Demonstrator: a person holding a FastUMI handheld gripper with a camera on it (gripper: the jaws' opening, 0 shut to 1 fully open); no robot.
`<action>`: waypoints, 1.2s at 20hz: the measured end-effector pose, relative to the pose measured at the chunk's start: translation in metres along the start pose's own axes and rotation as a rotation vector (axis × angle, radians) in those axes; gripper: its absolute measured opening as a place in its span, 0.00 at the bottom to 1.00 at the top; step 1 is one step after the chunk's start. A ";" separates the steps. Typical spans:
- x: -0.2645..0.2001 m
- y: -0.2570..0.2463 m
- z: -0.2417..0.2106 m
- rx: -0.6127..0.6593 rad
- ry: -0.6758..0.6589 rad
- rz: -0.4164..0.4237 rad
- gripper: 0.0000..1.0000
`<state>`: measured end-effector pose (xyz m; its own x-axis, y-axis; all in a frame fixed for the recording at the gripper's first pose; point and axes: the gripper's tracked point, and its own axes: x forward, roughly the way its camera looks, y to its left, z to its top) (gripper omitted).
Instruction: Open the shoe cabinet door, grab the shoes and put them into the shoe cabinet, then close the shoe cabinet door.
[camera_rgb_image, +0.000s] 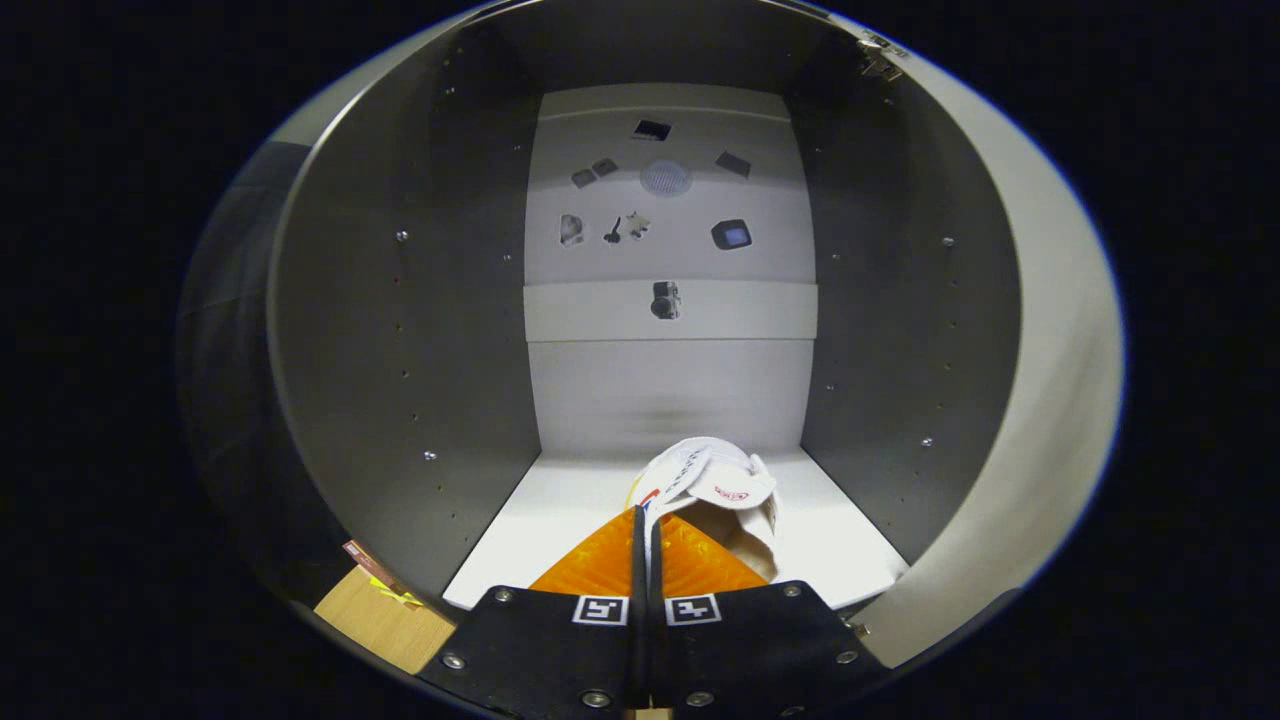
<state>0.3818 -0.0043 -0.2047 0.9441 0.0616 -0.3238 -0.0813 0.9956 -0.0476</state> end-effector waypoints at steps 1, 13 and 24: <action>0.015 0.003 -0.002 -0.004 0.014 0.005 0.00; 0.040 0.016 -0.006 -0.118 0.033 -0.020 0.28; -0.050 0.015 0.054 -0.015 -0.150 -0.003 0.87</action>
<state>0.3511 0.0114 -0.1382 0.9815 0.0697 -0.1785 -0.0821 0.9946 -0.0629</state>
